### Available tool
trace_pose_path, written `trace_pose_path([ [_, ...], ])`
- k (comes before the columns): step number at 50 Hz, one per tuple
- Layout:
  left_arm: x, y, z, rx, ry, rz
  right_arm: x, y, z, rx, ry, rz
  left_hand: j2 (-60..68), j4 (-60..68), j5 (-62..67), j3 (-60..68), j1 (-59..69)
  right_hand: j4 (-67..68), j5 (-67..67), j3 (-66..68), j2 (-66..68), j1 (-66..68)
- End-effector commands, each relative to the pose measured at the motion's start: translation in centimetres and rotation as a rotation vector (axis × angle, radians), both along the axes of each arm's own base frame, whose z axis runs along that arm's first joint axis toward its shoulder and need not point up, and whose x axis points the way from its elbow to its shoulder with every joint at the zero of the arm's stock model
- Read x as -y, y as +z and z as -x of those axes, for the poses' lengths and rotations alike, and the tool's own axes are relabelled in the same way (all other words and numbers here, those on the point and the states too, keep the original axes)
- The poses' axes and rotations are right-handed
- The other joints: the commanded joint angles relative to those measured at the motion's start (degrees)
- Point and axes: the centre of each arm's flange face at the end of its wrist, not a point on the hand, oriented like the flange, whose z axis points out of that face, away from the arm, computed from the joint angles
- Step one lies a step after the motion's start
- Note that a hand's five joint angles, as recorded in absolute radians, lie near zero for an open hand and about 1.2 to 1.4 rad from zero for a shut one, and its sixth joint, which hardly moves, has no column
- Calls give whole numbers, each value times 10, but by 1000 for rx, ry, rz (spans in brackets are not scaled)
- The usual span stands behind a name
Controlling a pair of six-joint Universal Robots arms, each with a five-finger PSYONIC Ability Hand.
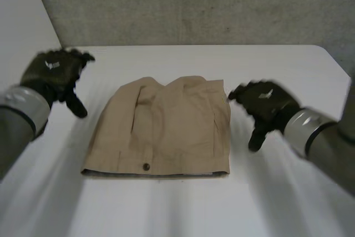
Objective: Fold the shorts.
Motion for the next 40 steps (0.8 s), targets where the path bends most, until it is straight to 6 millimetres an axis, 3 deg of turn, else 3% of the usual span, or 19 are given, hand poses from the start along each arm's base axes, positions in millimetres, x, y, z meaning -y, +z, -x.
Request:
trace_pose_path([
  [1,-9,-63,-5,54,1,-96,-16,-56,-24,-7,112,-88,17,18,11,14,18,-32,-39,-22,-29,-16],
  [8,-14,-94,-7,160,-20,-172,-15,-81,-29,-1,116,-55,38,40,33,36,40,-29,-37,-19,-26,-13],
  [15,-13,-124,-9,224,-25,-263,-13,-83,-25,-2,100,-54,94,96,89,91,95,-29,-37,-19,-26,-13],
  [22,-7,-136,-12,226,-10,-279,-14,-83,-22,-3,95,-57,158,160,153,155,159,-31,-38,-21,-28,-15],
  [24,-4,-137,-11,220,-8,-260,-14,-83,-22,-3,95,-57,295,297,290,292,297,-31,-38,-21,-28,-15],
  [27,3,-133,-9,204,-3,-201,-14,-81,-22,-3,88,-49,634,636,629,632,636,-31,-38,-21,-28,-15],
  [30,8,-130,-8,196,2,-165,-13,-77,-20,-6,67,-35,681,683,676,678,682,-31,-38,-21,-28,-15],
  [34,14,-117,-5,188,9,-119,-11,-72,-18,-7,42,-12,681,683,676,678,682,-31,-38,-21,-28,-15],
  [36,26,-80,-1,160,52,7,-10,-68,-18,-3,35,3,681,683,676,678,682,-31,-38,-21,-28,-15],
  [40,29,-3,5,81,103,246,-8,-58,-16,11,16,45,681,683,676,678,682,-31,-38,-21,-28,-15],
])
